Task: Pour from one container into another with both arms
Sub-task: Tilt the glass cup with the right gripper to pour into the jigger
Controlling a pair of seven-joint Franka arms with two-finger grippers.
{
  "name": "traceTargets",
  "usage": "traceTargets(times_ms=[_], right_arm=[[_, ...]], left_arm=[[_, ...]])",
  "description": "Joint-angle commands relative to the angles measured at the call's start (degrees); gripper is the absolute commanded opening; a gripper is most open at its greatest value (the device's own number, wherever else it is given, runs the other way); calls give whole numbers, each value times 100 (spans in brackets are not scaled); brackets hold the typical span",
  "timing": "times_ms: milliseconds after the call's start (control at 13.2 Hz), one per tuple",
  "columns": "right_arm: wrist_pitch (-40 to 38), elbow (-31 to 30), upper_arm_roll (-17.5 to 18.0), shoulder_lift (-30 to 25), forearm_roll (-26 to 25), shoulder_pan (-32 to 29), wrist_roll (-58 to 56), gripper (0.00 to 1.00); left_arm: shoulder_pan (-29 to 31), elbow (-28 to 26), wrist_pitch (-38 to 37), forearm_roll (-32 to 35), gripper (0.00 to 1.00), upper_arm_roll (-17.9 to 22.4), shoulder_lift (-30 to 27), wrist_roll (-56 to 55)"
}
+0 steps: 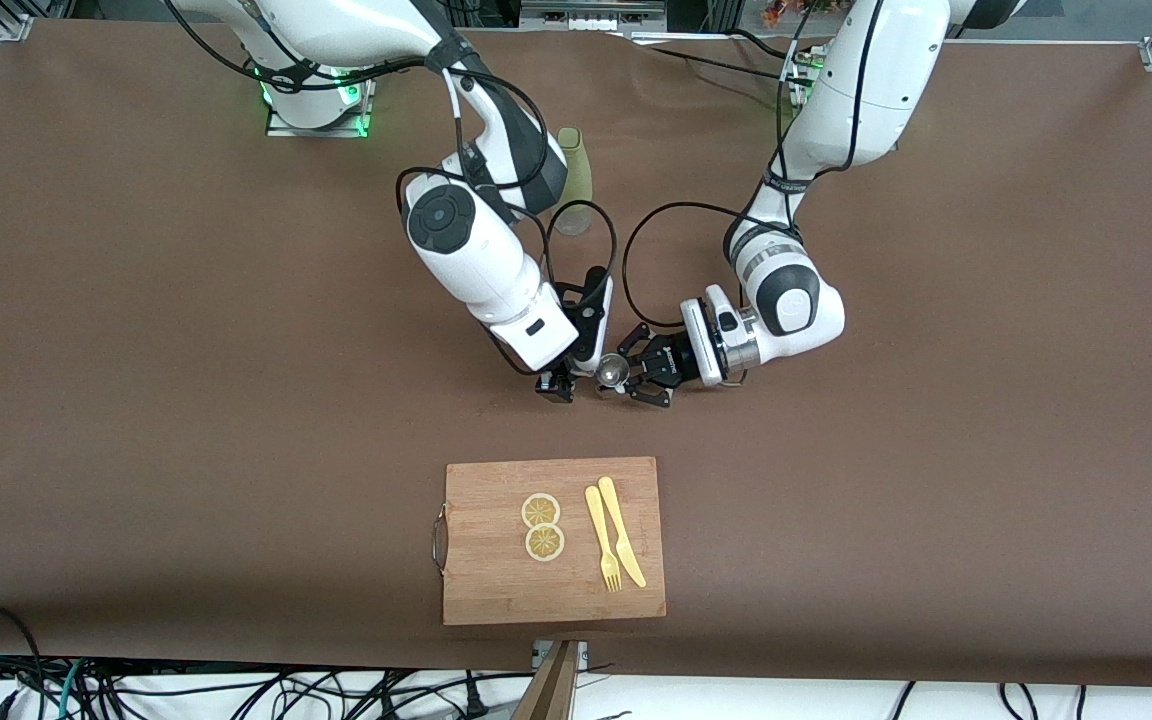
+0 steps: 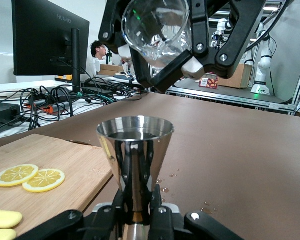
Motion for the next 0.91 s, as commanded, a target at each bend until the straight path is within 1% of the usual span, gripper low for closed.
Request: traceTargets(times_ms=[0, 151, 227, 831], right_arm=[[73, -214, 155, -189, -631, 33, 484, 6], [82, -214, 191, -189, -939, 51, 573, 6], [82, -214, 217, -189, -976, 60, 573, 6], [126, -205, 217, -162, -1011, 68, 573, 6]], left_arm=[[51, -191, -15, -196, 0, -67, -188, 190], [51, -182, -6, -196, 0, -67, -188, 190], [51, -182, -6, -196, 0, -67, -188, 190], [42, -199, 55, -214, 0, -137, -223, 199]])
